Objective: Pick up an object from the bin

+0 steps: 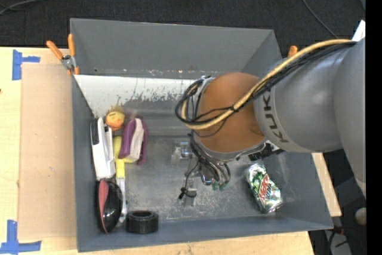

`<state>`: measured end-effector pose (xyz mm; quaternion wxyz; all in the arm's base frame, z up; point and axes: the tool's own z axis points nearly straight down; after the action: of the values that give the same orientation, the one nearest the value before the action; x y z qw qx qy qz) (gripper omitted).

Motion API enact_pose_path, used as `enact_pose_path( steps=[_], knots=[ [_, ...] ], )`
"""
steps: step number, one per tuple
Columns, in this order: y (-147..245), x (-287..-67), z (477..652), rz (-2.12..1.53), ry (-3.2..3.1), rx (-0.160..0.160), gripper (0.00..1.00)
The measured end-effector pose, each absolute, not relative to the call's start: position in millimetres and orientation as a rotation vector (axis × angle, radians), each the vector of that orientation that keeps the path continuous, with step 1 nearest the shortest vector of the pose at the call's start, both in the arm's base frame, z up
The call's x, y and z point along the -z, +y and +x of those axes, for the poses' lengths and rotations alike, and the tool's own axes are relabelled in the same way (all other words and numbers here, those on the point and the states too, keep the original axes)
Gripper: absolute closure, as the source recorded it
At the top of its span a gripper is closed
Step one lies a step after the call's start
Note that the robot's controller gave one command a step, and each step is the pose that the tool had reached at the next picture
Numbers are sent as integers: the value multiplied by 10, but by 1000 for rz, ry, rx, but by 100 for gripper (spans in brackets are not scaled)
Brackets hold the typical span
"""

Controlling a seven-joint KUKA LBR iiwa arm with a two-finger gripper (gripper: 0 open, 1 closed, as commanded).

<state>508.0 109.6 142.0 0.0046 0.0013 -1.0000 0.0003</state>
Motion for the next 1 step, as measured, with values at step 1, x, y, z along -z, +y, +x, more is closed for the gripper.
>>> enact_pose_path(
  steps=[1],
  knots=[
    [1090,-1454,5101,-3,-3139,0,0]
  ],
)
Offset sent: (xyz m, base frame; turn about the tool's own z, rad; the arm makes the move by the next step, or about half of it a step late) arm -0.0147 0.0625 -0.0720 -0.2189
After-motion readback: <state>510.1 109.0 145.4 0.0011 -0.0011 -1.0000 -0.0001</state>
